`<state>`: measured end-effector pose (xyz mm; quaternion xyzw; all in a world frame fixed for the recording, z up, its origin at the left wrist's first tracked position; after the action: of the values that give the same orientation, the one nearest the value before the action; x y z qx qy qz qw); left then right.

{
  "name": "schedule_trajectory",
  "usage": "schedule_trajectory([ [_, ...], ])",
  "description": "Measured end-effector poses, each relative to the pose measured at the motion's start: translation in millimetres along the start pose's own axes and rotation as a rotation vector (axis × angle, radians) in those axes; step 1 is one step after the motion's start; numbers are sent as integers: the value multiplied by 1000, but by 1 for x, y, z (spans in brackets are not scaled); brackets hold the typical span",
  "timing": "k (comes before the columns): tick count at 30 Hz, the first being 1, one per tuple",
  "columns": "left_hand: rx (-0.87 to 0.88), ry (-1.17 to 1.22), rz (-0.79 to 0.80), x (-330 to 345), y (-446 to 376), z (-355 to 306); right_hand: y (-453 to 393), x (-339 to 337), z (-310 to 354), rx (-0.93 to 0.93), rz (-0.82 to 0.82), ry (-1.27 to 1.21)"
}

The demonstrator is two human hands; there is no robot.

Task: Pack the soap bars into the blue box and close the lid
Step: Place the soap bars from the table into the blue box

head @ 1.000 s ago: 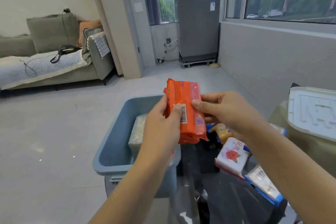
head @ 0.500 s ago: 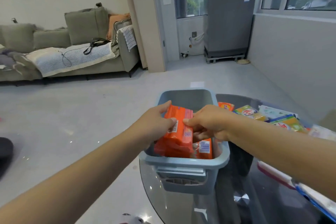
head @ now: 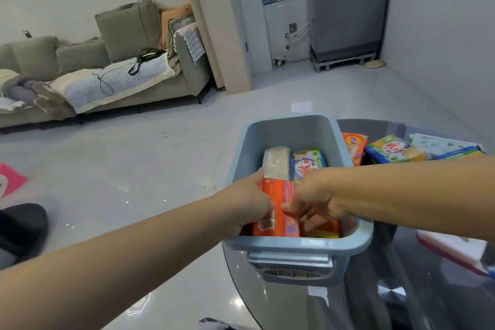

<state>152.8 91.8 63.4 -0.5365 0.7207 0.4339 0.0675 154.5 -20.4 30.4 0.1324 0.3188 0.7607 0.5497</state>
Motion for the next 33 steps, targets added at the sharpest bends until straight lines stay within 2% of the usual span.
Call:
schedule_trajectory([
  [3, 38, -402, -45, -2, -2, -6, 1, 3, -1, 39, 20, 37],
  [6, 80, -795, -14, -3, -8, -18, 2, 3, -1, 59, 6, 80],
  [10, 126, -1001, 7, -10, -20, -36, -6, 1, -1, 71, 51, 146],
  [14, 196, -1046, 6, -17, -38, -45, -10, -7, 8, 93, 50, 312],
  [19, 375, -1214, -15, -16, -52, -51, -18, -21, 24, -5, 10, 521],
  [21, 426, -1222, -22, -14, -57, -52, -24, -22, 28, -72, -19, 606],
  [24, 480, -1176, -69, -12, -64, -53, -34, -22, 35, -253, -102, 919],
  [29, 475, -1254, -35, -3, -76, -49, -49, -21, 33, -191, -24, 873],
  [33, 512, -1260, -53, 2, -81, -47, -54, -20, 35, -243, -45, 1009],
])
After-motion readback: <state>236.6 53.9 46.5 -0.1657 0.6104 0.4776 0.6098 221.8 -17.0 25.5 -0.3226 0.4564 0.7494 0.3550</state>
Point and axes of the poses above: each hand's wrist, its own y-axis away from the middle knuckle, its own x-axis out of the palm, z = x × y, the point moved 5 cm from there along -y, towards the middle knuckle, and after that the axes turned 8 degrees about -x, right-handed, at the moved point
